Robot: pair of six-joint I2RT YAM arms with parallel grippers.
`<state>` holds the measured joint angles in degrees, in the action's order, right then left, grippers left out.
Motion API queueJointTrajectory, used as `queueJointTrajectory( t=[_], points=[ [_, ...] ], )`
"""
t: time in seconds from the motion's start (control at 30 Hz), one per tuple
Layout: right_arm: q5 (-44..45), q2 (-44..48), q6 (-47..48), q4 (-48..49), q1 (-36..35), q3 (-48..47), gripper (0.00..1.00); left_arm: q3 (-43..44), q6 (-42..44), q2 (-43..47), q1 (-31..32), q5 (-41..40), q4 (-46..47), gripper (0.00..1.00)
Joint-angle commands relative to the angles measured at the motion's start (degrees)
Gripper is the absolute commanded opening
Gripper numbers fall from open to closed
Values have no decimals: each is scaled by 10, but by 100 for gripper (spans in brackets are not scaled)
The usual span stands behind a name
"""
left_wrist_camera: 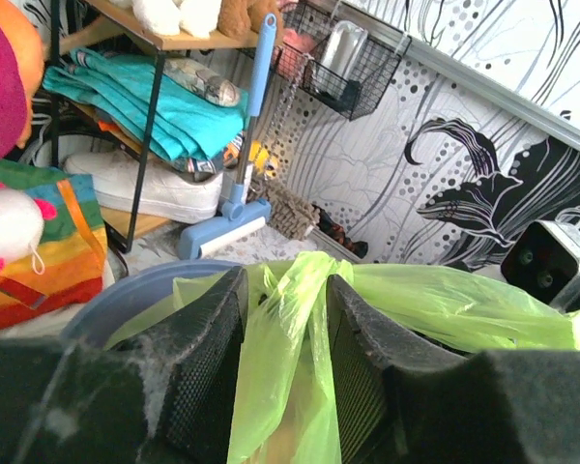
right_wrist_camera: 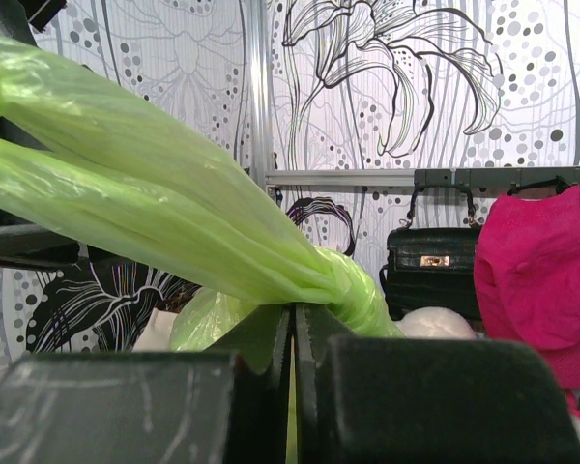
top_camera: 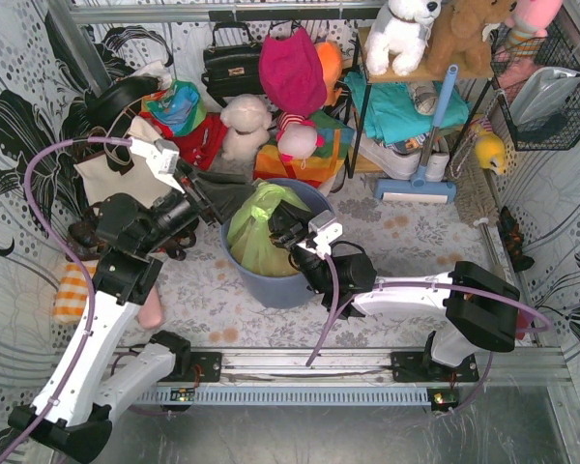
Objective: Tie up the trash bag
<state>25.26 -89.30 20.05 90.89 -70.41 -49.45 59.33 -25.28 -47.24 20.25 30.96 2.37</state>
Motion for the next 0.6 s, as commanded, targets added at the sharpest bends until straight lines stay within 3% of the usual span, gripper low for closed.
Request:
queueJointTrajectory(
  t=[0.0,0.1,0.3,0.47,0.57],
  points=[
    [3,16,-3,60,2,0,0,-3,-8,2,3,32,-18,47],
    [0,14,-3,60,2,-3,0,-14,-9,5,3,57,-32,52],
    [-7,13,-6,61,2,-8,0,-24,35,8,3,19,-76,56],
    [-4,12,-4,61,2,-8,0,-27,37,3,2,61,-51,17],
    [0,6,-2,60,2,-12,0,-31,29,1,3,101,-28,0]
  ],
)
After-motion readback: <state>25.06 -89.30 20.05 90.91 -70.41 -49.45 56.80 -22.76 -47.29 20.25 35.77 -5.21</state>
